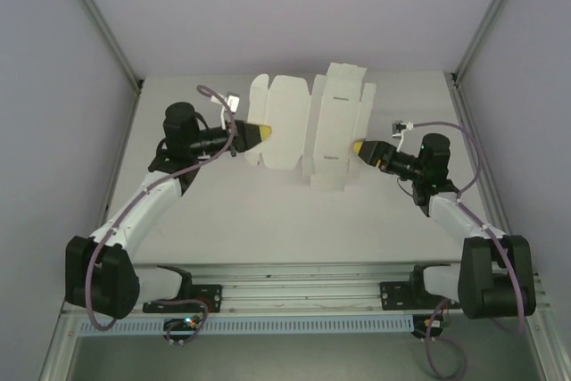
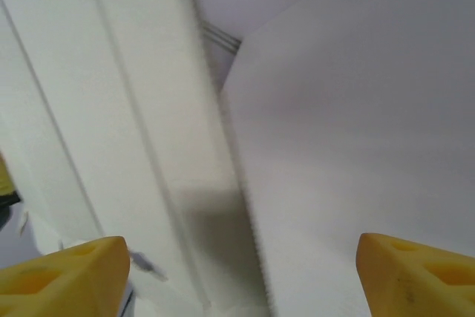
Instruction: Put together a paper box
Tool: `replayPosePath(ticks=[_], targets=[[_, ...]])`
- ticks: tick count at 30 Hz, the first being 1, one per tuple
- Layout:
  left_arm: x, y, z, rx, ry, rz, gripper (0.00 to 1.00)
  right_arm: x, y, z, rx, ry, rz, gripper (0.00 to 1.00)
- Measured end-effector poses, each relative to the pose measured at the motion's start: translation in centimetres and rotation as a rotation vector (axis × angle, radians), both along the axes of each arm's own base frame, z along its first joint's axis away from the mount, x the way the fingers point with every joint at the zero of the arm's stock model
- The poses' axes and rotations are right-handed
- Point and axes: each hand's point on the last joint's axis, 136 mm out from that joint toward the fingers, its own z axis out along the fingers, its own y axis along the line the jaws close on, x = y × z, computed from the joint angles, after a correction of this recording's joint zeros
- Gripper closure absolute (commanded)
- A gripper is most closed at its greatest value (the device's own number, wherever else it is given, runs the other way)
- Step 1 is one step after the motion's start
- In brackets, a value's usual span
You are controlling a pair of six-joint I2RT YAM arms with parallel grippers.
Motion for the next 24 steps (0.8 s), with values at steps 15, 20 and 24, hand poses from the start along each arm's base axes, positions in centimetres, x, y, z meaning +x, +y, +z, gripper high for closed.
replayPosePath(ticks=[15,20,24], targets=[[0.1,-0.5,0.1,-0.015,0.006,-0.015,1.00,-0.9,0.4,1.8,-0.014,-0.077,0.046,0.78],[0.2,-0.5,0.0,-0.014,0.008,-0.010,1.00,-0.9,0.1,2.0,-0.059,-0.079,0.026,1.00],[0.7,-0.3,-0.6,0.006,0.016,0.022,0.84,-1.0,-0.4,2.4,-0.122,-0.090,-0.007,1.00]])
